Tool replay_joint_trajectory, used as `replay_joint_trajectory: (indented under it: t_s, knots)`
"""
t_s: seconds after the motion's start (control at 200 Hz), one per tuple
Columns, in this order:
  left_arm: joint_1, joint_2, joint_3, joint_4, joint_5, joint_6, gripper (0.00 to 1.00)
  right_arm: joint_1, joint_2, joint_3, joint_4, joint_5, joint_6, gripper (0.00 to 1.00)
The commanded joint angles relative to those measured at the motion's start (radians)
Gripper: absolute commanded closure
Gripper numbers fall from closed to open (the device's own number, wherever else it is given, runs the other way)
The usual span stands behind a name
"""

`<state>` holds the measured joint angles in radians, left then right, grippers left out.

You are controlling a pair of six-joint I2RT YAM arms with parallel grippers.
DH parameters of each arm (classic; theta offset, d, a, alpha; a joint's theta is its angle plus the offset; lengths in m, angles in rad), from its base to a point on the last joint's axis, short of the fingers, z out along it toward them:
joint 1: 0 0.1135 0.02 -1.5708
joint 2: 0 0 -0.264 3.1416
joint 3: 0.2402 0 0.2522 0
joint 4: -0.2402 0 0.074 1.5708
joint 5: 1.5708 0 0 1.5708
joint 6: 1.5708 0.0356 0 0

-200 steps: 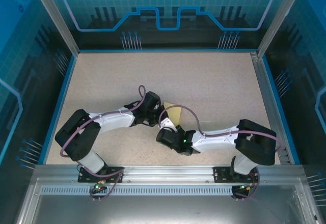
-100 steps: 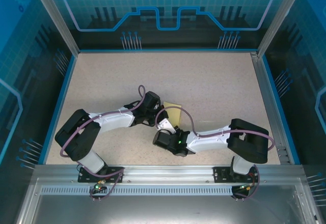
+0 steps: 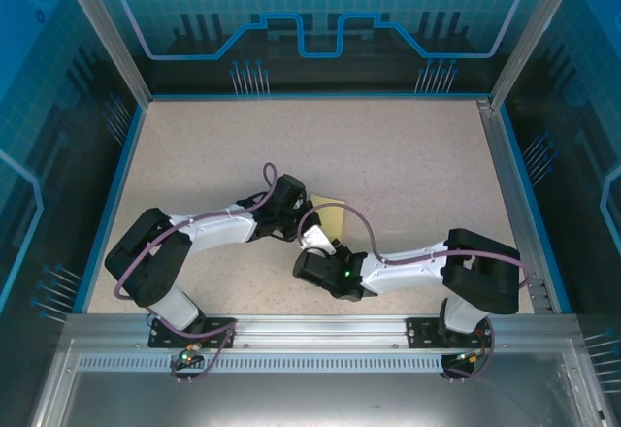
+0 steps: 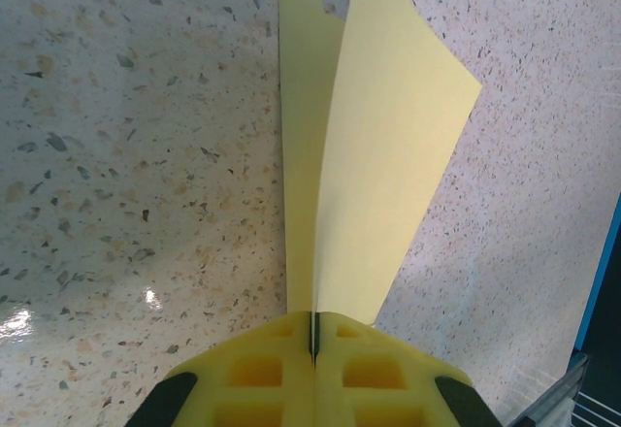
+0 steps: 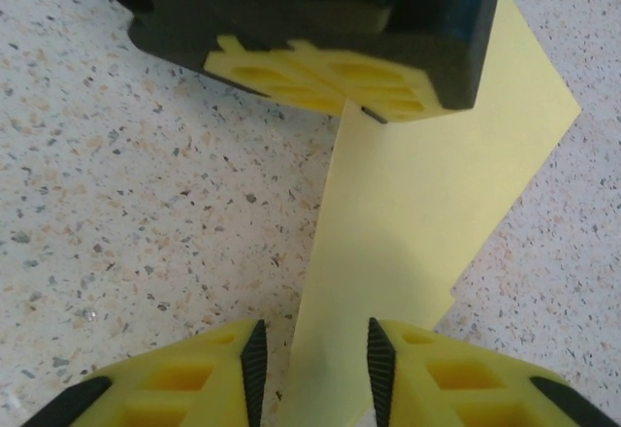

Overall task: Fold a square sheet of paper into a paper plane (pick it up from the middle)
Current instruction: Fold the wing for the fifth time at the center of the table.

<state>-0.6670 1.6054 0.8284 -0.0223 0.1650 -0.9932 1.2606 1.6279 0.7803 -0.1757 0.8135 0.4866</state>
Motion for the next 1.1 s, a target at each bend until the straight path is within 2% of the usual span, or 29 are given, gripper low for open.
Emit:
replay_joint_trajectory:
  t_s: [0.0, 0.2, 0.4, 0.47, 0.625, 0.815, 0.995, 1.095]
  knots:
    - [-0.008, 0.013, 0.014, -0.032, 0.013, 0.002, 1.00, 0.006, 0.019, 0.025, -0.005, 0.037, 0.018, 0.70]
    - [-0.007, 0.013, 0.010, -0.030, 0.013, 0.000, 1.00, -0.011, 0.013, 0.021, -0.011, 0.021, 0.022, 0.84]
    - [-0.008, 0.002, 0.012, -0.033, 0.010, 0.001, 0.93, -0.038, -0.001, 0.007, -0.013, -0.017, 0.033, 0.98]
    - [-0.006, 0.000, 0.015, -0.038, 0.008, 0.004, 0.89, -0.048, -0.012, 0.001, 0.004, -0.044, 0.023, 1.00]
    - [-0.003, -0.032, 0.015, -0.065, -0.014, 0.011, 0.73, -0.088, -0.052, -0.031, 0.071, -0.159, -0.008, 1.00]
    - [0.006, -0.135, -0.005, -0.126, -0.109, 0.013, 0.52, -0.173, -0.115, -0.107, 0.193, -0.368, -0.036, 1.00]
    - [0.014, -0.215, -0.030, -0.158, -0.180, 0.018, 0.40, -0.247, -0.149, -0.157, 0.288, -0.559, -0.058, 1.00]
    - [0.023, -0.205, -0.027, -0.162, -0.165, 0.028, 0.33, -0.257, -0.161, -0.176, 0.312, -0.589, -0.090, 1.00]
